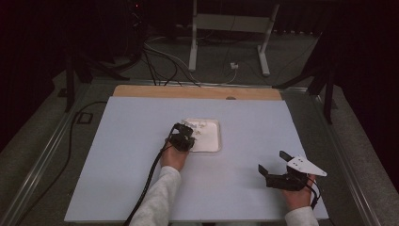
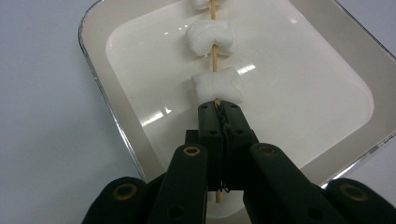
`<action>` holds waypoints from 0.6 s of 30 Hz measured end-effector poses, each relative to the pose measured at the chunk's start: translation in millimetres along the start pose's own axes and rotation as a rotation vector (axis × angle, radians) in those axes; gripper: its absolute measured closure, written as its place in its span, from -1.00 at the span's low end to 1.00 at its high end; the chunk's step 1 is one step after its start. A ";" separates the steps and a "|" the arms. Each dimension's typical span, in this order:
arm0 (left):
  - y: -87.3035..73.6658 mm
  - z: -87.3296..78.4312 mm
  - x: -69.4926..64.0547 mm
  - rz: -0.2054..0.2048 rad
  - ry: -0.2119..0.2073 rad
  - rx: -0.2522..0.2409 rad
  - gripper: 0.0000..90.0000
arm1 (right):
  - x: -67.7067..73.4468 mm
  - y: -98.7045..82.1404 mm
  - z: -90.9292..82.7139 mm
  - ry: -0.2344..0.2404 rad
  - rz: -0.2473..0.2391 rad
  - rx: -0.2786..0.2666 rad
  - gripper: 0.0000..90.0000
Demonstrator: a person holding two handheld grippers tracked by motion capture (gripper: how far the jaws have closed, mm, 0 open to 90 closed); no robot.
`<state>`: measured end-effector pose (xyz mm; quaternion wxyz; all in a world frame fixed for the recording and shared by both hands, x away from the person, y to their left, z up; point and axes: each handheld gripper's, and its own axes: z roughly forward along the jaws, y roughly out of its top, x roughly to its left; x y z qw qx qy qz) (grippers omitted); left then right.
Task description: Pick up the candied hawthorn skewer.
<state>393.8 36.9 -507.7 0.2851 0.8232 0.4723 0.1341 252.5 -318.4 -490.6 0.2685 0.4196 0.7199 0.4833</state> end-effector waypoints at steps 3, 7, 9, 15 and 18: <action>1.0 0.2 2.6 -0.015 -0.019 0.004 1.00 | 0.1 0.0 0.1 0.000 0.000 0.000 -1.00; 0.9 -3.7 8.8 -0.063 -0.068 -0.001 1.00 | -0.3 0.0 -0.2 -0.001 0.000 0.000 -1.00; 1.1 -8.4 10.0 -0.061 -0.080 0.000 1.00 | -0.8 -0.2 -0.4 -0.002 0.003 -0.001 -1.00; -3.2 -19.7 9.2 -0.055 -0.093 0.033 1.00 | -0.7 -0.5 0.2 -0.003 0.002 0.002 -1.00; -6.3 -19.0 9.2 -0.049 -0.094 0.056 1.00 | 0.1 -0.3 0.6 -0.001 -0.002 0.002 -1.00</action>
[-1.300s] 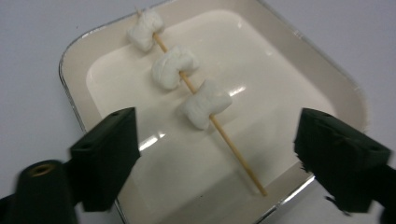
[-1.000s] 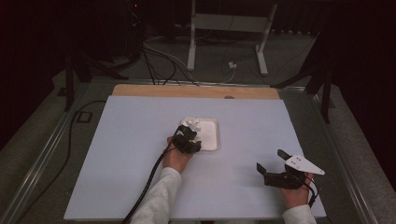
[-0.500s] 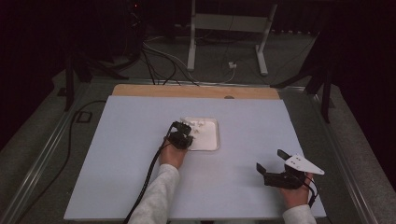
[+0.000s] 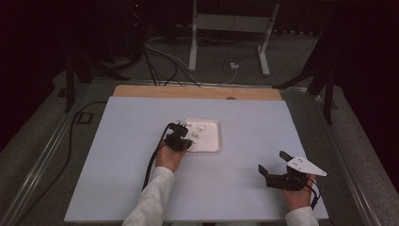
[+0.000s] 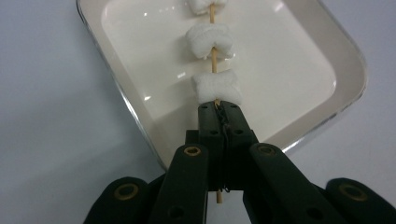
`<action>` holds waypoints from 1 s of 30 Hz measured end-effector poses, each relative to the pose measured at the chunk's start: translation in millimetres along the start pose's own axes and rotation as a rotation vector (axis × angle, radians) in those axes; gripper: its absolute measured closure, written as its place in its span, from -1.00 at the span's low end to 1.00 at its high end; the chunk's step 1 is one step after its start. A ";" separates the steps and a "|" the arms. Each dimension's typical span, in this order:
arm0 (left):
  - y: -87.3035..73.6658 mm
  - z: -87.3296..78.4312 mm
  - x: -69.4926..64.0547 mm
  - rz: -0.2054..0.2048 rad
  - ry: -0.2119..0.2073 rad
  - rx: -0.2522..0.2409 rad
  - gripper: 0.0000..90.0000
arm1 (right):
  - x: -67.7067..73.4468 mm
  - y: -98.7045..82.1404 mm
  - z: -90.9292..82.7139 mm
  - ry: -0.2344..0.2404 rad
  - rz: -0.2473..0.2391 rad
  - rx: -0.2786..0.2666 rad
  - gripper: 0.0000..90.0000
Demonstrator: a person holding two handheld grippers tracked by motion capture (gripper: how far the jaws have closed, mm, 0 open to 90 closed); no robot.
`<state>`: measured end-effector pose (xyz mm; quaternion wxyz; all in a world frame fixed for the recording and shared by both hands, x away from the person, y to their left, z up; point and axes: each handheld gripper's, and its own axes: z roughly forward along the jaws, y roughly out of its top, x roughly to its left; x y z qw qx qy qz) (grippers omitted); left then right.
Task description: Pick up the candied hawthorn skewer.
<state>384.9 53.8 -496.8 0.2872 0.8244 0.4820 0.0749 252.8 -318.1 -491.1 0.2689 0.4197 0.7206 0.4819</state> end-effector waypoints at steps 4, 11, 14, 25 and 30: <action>-1.6 3.8 0.5 0.004 -0.015 0.025 0.97 | 0.6 0.0 0.3 0.000 -0.001 0.002 -1.00; -4.9 -2.0 1.5 0.026 -0.018 0.008 1.00 | -0.6 -0.3 -0.5 -0.002 0.006 0.000 -1.00; -6.7 -6.3 2.7 0.026 -0.028 -0.013 1.00 | -0.7 -0.4 0.0 0.000 0.003 0.002 -1.00; -23.4 -38.6 9.3 0.033 -0.040 -0.176 1.00 | 1.3 -0.1 2.1 0.029 0.026 0.001 -1.00; -30.5 -47.2 11.8 0.030 -0.039 -0.214 1.00 | 1.5 -0.1 2.6 0.034 0.034 -0.001 -1.00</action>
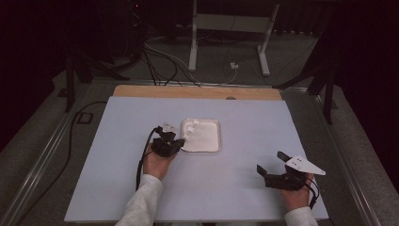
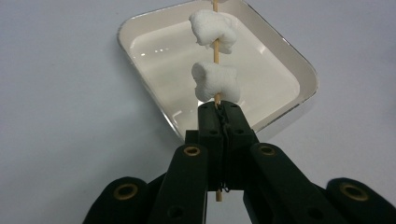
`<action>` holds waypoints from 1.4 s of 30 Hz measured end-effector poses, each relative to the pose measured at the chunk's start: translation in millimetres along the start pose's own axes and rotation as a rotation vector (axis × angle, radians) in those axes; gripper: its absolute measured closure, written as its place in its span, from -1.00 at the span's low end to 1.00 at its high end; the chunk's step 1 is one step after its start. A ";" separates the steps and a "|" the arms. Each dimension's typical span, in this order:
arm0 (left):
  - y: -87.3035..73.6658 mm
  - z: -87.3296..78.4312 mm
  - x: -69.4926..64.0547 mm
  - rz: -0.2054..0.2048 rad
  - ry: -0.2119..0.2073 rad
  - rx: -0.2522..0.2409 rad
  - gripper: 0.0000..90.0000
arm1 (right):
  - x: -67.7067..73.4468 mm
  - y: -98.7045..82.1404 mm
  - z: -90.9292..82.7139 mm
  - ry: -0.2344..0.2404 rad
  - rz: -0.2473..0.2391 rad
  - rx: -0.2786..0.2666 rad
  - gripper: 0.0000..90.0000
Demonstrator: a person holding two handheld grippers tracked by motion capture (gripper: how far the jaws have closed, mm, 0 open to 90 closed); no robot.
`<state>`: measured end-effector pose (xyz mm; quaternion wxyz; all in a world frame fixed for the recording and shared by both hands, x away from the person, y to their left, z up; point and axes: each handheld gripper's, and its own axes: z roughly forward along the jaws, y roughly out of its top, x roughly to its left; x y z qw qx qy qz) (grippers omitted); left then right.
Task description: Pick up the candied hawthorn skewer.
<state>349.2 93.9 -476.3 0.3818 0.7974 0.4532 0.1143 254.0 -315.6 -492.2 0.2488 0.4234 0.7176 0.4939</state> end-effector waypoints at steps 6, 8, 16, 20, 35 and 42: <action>-10.6 -12.4 -0.3 0.014 -0.005 -0.053 1.00 | 0.2 1.4 1.4 0.032 0.050 -0.014 -1.00; -14.9 -15.9 -1.2 0.025 -0.009 -0.066 1.00 | 0.5 3.6 2.3 0.046 0.078 -0.031 -1.00; -23.7 -25.6 -2.6 0.042 -0.028 -0.104 1.00 | 7.3 25.5 10.2 0.122 0.106 -0.071 -1.00; -23.7 -30.7 -3.9 0.044 -0.040 -0.133 1.00 | 13.8 42.4 20.9 0.151 0.099 -0.071 -1.00; -23.2 -38.0 -7.9 0.075 -0.063 -0.186 1.00 | 41.4 103.3 78.2 0.261 0.094 -0.014 -1.00; -23.0 -37.4 -9.4 0.082 -0.063 -0.194 1.00 | 49.1 116.4 102.1 0.310 0.141 0.009 -1.00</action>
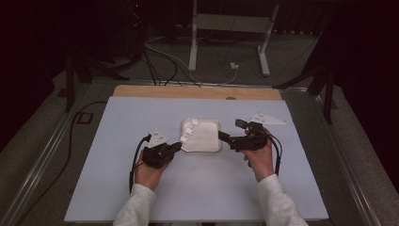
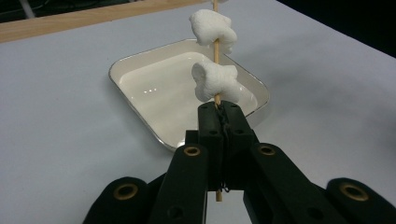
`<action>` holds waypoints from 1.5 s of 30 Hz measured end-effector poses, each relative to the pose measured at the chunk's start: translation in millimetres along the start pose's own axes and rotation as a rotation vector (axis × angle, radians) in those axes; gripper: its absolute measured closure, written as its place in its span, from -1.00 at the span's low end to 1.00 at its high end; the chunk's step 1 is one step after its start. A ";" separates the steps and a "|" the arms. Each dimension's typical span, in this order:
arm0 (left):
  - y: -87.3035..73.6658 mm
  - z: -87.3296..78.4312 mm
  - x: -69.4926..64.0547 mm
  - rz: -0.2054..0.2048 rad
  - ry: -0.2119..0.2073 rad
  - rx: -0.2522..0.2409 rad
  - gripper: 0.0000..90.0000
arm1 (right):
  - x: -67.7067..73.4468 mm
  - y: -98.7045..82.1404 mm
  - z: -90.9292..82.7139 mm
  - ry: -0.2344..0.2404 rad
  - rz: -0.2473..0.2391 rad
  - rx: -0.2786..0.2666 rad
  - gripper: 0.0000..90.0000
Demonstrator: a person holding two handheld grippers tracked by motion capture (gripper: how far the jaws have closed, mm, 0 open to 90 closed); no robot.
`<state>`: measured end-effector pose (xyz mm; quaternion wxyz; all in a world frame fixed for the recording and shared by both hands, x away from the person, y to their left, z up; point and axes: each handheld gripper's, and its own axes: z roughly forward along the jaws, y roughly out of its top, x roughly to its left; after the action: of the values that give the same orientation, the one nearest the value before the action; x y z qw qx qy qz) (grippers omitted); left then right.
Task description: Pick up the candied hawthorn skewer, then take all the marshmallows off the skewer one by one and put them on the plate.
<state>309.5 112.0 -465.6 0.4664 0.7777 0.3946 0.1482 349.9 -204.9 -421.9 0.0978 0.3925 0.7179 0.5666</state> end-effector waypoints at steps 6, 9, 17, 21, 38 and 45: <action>0.0 1.3 -0.7 0.011 -0.007 -0.007 1.00 | -0.3 6.5 19.3 0.022 0.021 0.027 -1.00; 0.0 1.5 -1.4 0.015 -0.008 -0.006 1.00 | 0.8 8.1 27.2 0.032 0.019 0.048 -1.00; 0.2 -1.7 -4.4 0.029 -0.014 -0.035 1.00 | 1.6 4.3 43.7 0.076 0.043 0.079 -1.00; 0.1 -1.7 -4.9 0.036 -0.018 -0.042 1.00 | 2.3 1.9 47.7 0.103 0.047 0.099 -0.99; -1.4 1.8 -15.3 0.078 -0.050 -0.068 1.00 | -0.1 -1.4 68.6 0.239 0.253 0.136 0.36; -2.7 2.5 -15.3 0.072 -0.062 -0.073 1.00 | 3.3 1.1 68.3 0.247 0.277 0.097 0.69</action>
<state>299.8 99.7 -467.0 0.5008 0.7780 0.3460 0.1552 388.1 -152.3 -443.1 -0.0890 0.4190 0.6901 0.5834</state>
